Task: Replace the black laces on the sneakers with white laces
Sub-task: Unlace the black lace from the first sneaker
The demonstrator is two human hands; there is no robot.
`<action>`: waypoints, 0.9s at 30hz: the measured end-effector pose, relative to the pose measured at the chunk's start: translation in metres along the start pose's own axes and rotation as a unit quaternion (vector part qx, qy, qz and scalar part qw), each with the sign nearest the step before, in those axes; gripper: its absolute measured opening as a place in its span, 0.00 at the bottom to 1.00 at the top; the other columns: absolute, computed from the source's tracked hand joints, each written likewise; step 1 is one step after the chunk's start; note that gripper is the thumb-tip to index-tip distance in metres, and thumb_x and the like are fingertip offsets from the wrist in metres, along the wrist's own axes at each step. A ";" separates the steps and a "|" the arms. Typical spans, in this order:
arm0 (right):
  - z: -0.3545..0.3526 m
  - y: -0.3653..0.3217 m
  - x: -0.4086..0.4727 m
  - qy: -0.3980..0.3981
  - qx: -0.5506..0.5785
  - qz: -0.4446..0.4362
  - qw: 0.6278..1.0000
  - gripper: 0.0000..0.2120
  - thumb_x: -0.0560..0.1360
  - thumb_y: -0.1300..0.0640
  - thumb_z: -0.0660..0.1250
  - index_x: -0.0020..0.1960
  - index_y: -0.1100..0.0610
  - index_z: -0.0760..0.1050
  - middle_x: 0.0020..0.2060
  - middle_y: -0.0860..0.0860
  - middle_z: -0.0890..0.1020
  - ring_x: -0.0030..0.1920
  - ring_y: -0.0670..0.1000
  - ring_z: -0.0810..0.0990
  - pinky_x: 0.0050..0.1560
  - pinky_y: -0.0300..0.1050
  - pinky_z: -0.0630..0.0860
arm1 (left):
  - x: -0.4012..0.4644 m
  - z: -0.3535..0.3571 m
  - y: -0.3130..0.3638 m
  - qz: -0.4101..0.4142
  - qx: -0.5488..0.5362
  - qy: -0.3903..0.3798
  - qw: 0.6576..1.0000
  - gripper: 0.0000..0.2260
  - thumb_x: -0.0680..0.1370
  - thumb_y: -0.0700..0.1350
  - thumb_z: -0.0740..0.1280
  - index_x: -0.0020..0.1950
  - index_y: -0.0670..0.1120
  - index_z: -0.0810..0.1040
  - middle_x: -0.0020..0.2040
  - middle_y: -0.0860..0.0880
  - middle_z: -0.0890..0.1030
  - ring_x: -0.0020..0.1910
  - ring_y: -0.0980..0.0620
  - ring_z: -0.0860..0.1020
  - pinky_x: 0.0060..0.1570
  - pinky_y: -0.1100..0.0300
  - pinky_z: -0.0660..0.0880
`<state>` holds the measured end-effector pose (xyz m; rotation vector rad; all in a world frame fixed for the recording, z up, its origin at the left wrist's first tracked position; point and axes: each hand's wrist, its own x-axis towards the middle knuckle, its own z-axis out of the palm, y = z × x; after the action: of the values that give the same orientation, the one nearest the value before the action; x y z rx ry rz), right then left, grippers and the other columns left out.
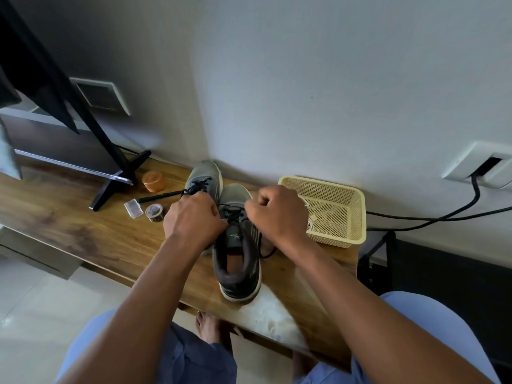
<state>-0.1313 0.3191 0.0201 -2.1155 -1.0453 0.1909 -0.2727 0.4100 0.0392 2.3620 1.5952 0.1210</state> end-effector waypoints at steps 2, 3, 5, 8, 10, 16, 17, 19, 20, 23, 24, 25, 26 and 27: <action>-0.003 0.002 0.004 -0.044 -0.075 -0.021 0.996 0.16 0.62 0.45 0.63 0.30 0.58 0.69 0.21 0.49 0.70 0.25 0.51 0.71 0.29 0.42 0.59 | 0.000 -0.002 0.003 0.018 -0.015 0.000 1.000 0.03 0.71 0.50 0.76 0.40 0.55 0.82 0.41 0.54 0.83 0.45 0.48 0.82 0.40 0.56 0.75; -0.004 0.003 0.006 -0.071 -0.100 -0.014 0.992 0.15 0.61 0.45 0.63 0.30 0.58 0.70 0.22 0.48 0.71 0.26 0.52 0.71 0.30 0.41 0.59 | 0.001 -0.003 0.004 0.031 -0.023 0.001 0.999 0.04 0.71 0.48 0.75 0.40 0.56 0.82 0.43 0.55 0.83 0.46 0.48 0.82 0.41 0.56 0.74; -0.004 0.005 0.007 -0.148 -0.141 0.012 0.979 0.15 0.62 0.43 0.64 0.34 0.55 0.71 0.27 0.47 0.74 0.31 0.53 0.75 0.31 0.42 0.60 | 0.001 -0.002 0.006 0.058 -0.031 0.004 0.998 0.07 0.71 0.45 0.74 0.44 0.58 0.83 0.48 0.56 0.84 0.48 0.48 0.82 0.41 0.56 0.72; -0.002 0.012 0.003 -0.250 -0.212 0.015 0.945 0.18 0.67 0.37 0.65 0.38 0.52 0.68 0.33 0.47 0.71 0.40 0.57 0.74 0.36 0.45 0.65 | 0.000 0.003 0.011 0.082 -0.009 0.015 0.997 0.13 0.72 0.42 0.74 0.50 0.60 0.86 0.54 0.55 0.84 0.47 0.49 0.80 0.42 0.56 0.70; -0.002 0.018 -0.002 -0.260 -0.233 -0.001 0.937 0.19 0.70 0.37 0.64 0.37 0.52 0.66 0.33 0.48 0.70 0.40 0.57 0.73 0.40 0.48 0.67 | -0.001 0.009 0.014 0.093 0.006 0.020 0.995 0.13 0.73 0.42 0.74 0.52 0.60 0.86 0.56 0.54 0.84 0.50 0.49 0.81 0.42 0.57 0.72; -0.003 0.017 -0.005 -0.139 -0.191 -0.048 0.971 0.21 0.73 0.36 0.60 0.39 0.54 0.73 0.31 0.48 0.73 0.37 0.58 0.77 0.31 0.44 0.63 | -0.005 0.018 0.019 0.103 0.033 0.043 0.993 0.11 0.75 0.43 0.74 0.53 0.58 0.87 0.55 0.52 0.84 0.53 0.46 0.82 0.44 0.55 0.74; -0.002 0.014 -0.007 -0.137 -0.191 -0.051 0.971 0.22 0.70 0.34 0.61 0.40 0.54 0.75 0.31 0.48 0.73 0.35 0.57 0.75 0.30 0.43 0.63 | -0.005 0.020 0.020 0.103 0.034 0.048 0.993 0.11 0.75 0.43 0.74 0.53 0.57 0.87 0.55 0.50 0.85 0.53 0.45 0.82 0.45 0.54 0.77; 0.004 0.008 -0.011 -0.145 -0.196 -0.060 0.968 0.23 0.65 0.33 0.63 0.41 0.53 0.75 0.30 0.47 0.70 0.35 0.57 0.75 0.30 0.43 0.62 | -0.006 0.021 0.021 0.103 0.034 0.055 0.993 0.10 0.75 0.43 0.73 0.52 0.56 0.87 0.54 0.49 0.84 0.54 0.44 0.82 0.47 0.52 0.79; 0.007 0.007 -0.014 -0.149 -0.200 -0.069 0.966 0.21 0.65 0.34 0.64 0.41 0.52 0.74 0.30 0.47 0.69 0.37 0.58 0.76 0.30 0.43 0.61 | -0.006 0.021 0.022 0.103 0.033 0.059 0.992 0.09 0.75 0.43 0.73 0.52 0.55 0.88 0.54 0.48 0.84 0.54 0.43 0.82 0.46 0.52 0.79; 0.018 0.006 -0.024 -0.133 -0.211 -0.098 0.963 0.18 0.70 0.36 0.66 0.39 0.51 0.70 0.35 0.51 0.77 0.41 0.60 0.83 0.31 0.44 0.65 | -0.003 0.021 0.021 0.103 0.031 0.075 0.991 0.08 0.75 0.43 0.73 0.48 0.55 0.88 0.52 0.49 0.84 0.50 0.44 0.82 0.41 0.55 0.73; 0.021 0.006 -0.027 -0.121 -0.213 -0.105 0.964 0.17 0.72 0.38 0.67 0.39 0.51 0.73 0.39 0.53 0.80 0.42 0.60 0.83 0.33 0.45 0.67 | -0.001 0.022 0.021 0.102 0.033 0.080 0.991 0.07 0.75 0.43 0.73 0.47 0.55 0.88 0.51 0.50 0.85 0.49 0.44 0.82 0.40 0.56 0.72; 0.024 0.005 -0.029 -0.111 -0.211 -0.109 0.965 0.16 0.74 0.40 0.67 0.40 0.52 0.76 0.41 0.55 0.82 0.43 0.61 0.83 0.34 0.46 0.69 | 0.000 0.022 0.020 0.101 0.031 0.081 0.991 0.07 0.75 0.43 0.73 0.46 0.55 0.87 0.50 0.50 0.85 0.49 0.44 0.82 0.40 0.56 0.71; 0.025 0.004 -0.031 -0.108 -0.208 -0.111 0.966 0.14 0.75 0.42 0.67 0.41 0.53 0.79 0.41 0.55 0.82 0.43 0.61 0.84 0.34 0.46 0.69 | -0.001 0.023 0.020 0.098 0.026 0.080 0.992 0.06 0.75 0.44 0.74 0.46 0.55 0.87 0.49 0.50 0.85 0.48 0.44 0.82 0.40 0.56 0.71; 0.026 0.004 -0.032 -0.108 -0.206 -0.112 0.966 0.13 0.76 0.45 0.67 0.43 0.54 0.80 0.41 0.56 0.82 0.43 0.62 0.84 0.34 0.47 0.68 | -0.002 0.023 0.020 0.093 0.016 0.079 0.992 0.05 0.74 0.44 0.74 0.45 0.55 0.87 0.49 0.51 0.84 0.47 0.45 0.82 0.40 0.56 0.71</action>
<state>-0.1610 0.3091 -0.0069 -2.3552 -1.5548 0.0988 -0.2504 0.3973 0.0226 2.5798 1.4488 0.3298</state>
